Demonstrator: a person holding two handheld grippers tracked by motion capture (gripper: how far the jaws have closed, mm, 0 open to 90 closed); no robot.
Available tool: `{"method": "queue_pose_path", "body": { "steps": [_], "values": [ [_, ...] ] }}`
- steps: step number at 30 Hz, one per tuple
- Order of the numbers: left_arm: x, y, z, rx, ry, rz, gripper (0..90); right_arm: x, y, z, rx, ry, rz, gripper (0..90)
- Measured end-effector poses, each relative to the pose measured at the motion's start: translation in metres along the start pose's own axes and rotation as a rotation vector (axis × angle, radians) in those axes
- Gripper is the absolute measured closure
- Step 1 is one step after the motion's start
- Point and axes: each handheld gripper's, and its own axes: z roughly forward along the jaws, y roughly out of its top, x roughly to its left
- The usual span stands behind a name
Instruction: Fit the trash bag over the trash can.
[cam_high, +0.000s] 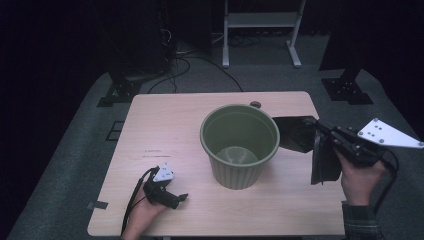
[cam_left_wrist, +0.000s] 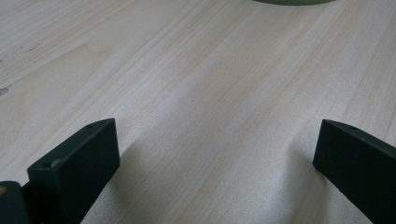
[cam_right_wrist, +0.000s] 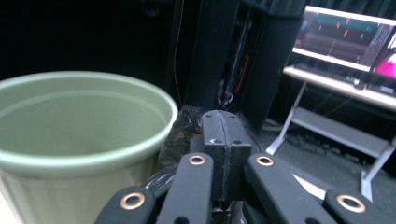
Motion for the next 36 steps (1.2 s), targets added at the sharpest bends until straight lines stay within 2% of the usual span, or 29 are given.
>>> {"method": "queue_pose_path", "body": {
  "steps": [1, 3, 7, 8, 9, 11, 12, 22, 30, 36],
  "values": [
    [0.0, 0.0, 0.0, 0.0, 0.0, -0.001, 0.0, 0.0, 0.0, 0.0, 0.0, 0.0, 0.0, 90.0],
    [0.0, 0.0, 0.0, -0.002, 0.001, -0.003, 0.0, -0.002, 0.013, -0.001, -0.038, 0.019, 0.0, 90.0],
    [0.0, 0.0, 0.0, -0.002, 0.001, -0.003, 0.0, -0.003, 0.026, 0.0, -0.069, 0.042, 0.004, 90.0],
    [0.0, 0.0, 0.0, -0.002, 0.001, -0.004, 0.0, -0.004, 0.035, 0.001, -0.087, 0.053, 0.003, 90.0],
    [0.0, 0.0, 0.0, -0.002, 0.002, -0.004, 0.0, -0.004, 0.035, 0.001, -0.087, 0.053, 0.003, 90.0],
    [0.0, 0.0, 0.0, -0.002, 0.002, -0.005, 0.0, -0.005, 0.051, 0.004, -0.105, 0.069, -0.008, 90.0],
    [0.0, 0.0, 0.0, -0.002, 0.003, -0.005, 0.0, -0.005, 0.051, 0.004, -0.105, 0.069, -0.008, 90.0],
    [0.0, 0.0, 0.0, -0.002, 0.006, -0.007, 0.0, -0.001, 0.095, 0.021, -0.156, 0.119, -0.042, 90.0],
    [0.0, 0.0, 0.001, -0.003, 0.007, -0.008, 0.0, 0.013, 0.121, 0.037, -0.201, 0.177, -0.044, 90.0],
    [0.0, 0.0, 0.001, -0.003, 0.007, -0.008, 0.0, 0.033, 0.133, 0.06, -0.198, 0.228, -0.058, 90.0]
  ]
}}
